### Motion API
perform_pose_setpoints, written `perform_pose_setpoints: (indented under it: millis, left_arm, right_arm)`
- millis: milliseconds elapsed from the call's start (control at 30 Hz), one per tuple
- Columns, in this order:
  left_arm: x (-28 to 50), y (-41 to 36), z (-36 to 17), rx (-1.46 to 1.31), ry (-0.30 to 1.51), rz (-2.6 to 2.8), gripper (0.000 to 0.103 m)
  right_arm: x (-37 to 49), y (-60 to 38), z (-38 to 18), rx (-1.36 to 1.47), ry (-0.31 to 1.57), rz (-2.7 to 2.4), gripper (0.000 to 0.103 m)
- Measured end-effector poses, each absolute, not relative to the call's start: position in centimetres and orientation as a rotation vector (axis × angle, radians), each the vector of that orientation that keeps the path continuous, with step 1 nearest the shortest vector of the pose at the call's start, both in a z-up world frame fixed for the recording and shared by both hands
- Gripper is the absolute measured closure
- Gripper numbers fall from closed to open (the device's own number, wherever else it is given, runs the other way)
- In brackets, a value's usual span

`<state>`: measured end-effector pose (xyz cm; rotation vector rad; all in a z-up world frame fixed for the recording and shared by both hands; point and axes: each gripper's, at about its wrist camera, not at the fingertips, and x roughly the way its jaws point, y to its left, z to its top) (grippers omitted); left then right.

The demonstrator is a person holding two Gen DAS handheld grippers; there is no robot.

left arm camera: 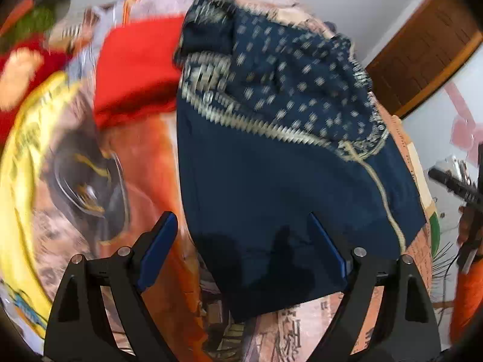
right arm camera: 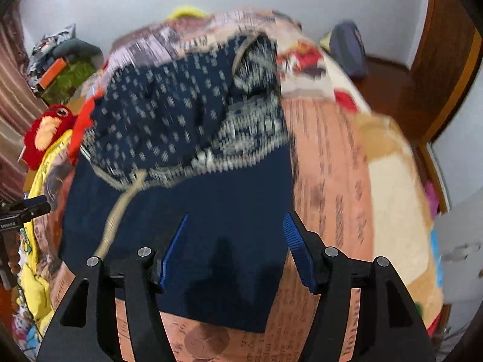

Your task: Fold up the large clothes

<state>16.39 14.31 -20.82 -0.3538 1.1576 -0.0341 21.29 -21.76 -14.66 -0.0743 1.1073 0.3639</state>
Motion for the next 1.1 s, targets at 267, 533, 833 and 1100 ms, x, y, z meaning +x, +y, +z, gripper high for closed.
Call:
perform_pose_setpoints:
  millis: [267,533,833,1100]
  left_arm:
    - [16.6,15.2,-25.3,-0.541,1.239,-0.097,0.016]
    - [15.7,14.9,-26.5,-0.556,1.175,-0.093,0.017]
    - [15.1,13.5,-23.4,-0.444,1.113,-0.122,0.095]
    - [17.0,13.5,-17.1,-0.388,0.953,-0.137,0.097]
  right_arm:
    - [21.3,-23.9,-19.7,0.004,1.242,0.327,0.043]
    - [22.2,-25.2,-21.0,0.178,1.262,0.369,0.037]
    - [22.1,-24.0,-20.4,0.174,1.171,0.391,0.082]
    - [23.1,-23.6,-16.2,0.230,1.071,0.466,0.095]
